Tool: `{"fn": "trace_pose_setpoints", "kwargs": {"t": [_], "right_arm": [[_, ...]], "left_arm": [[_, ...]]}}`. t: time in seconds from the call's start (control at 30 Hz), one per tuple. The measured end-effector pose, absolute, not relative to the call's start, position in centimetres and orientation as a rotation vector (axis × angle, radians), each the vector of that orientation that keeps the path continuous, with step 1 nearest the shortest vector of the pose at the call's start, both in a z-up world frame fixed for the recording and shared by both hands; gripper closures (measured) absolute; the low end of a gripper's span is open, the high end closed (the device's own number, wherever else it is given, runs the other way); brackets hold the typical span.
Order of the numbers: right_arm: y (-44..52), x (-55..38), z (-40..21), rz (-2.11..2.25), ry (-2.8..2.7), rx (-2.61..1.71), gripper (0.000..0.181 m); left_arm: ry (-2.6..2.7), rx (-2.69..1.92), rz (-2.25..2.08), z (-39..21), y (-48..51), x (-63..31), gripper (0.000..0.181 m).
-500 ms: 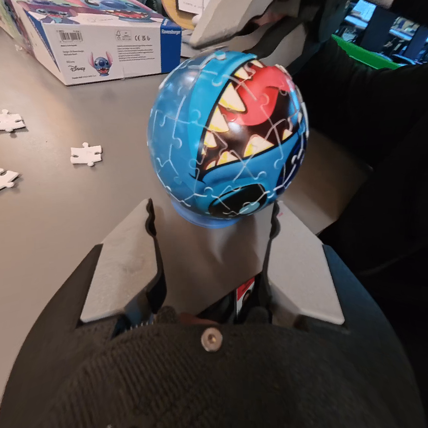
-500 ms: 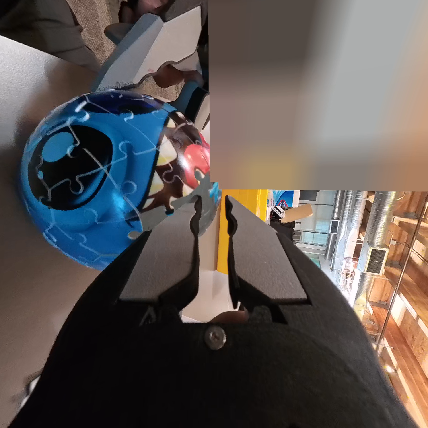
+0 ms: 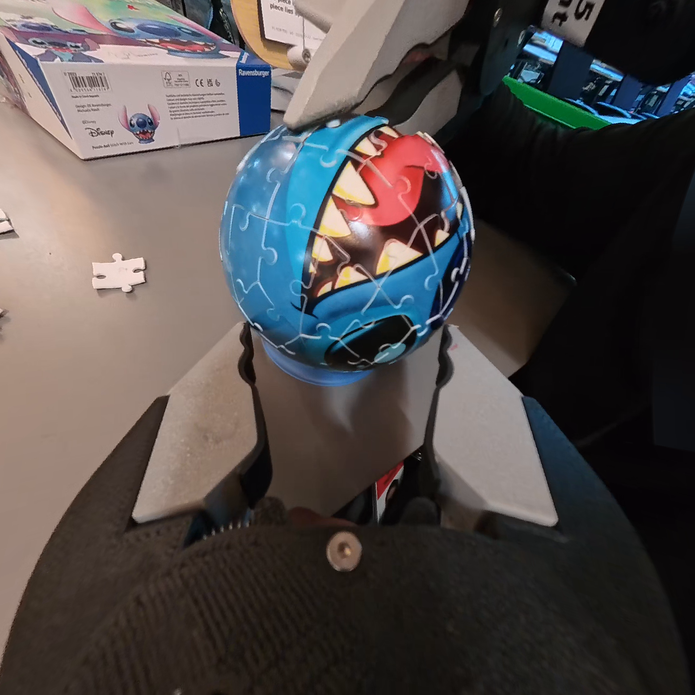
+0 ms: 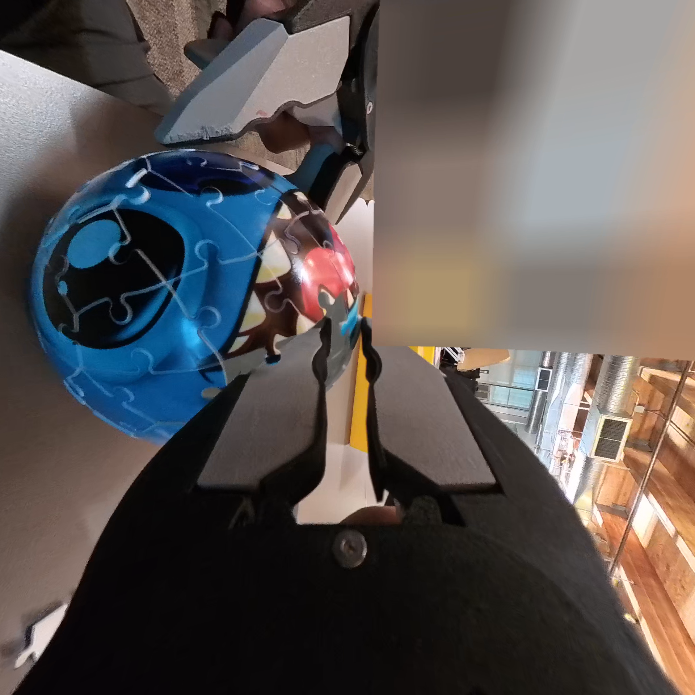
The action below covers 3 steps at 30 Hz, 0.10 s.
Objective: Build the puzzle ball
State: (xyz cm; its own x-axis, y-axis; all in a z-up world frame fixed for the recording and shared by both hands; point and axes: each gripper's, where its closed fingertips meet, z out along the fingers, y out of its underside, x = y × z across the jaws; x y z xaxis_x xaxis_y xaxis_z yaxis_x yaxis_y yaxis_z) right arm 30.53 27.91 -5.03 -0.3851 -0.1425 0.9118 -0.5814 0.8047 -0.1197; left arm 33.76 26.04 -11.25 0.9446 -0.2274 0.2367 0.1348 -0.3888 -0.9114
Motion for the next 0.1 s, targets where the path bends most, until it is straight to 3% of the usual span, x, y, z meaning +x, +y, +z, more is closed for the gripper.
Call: {"fn": "trace_pose_setpoints", "kwargs": {"t": [0.03,0.1], "right_arm": [[27.89,30.53,-5.03,0.523,-1.936,0.546,0.169],[27.89,30.54,-5.01,0.537,-1.941,0.541,0.17]], "left_arm": [[0.067,-1.93,-0.387,-11.21,26.04,33.75,0.084],[0.065,-1.927,-0.386,-11.13,26.05,33.71,0.084]]}}
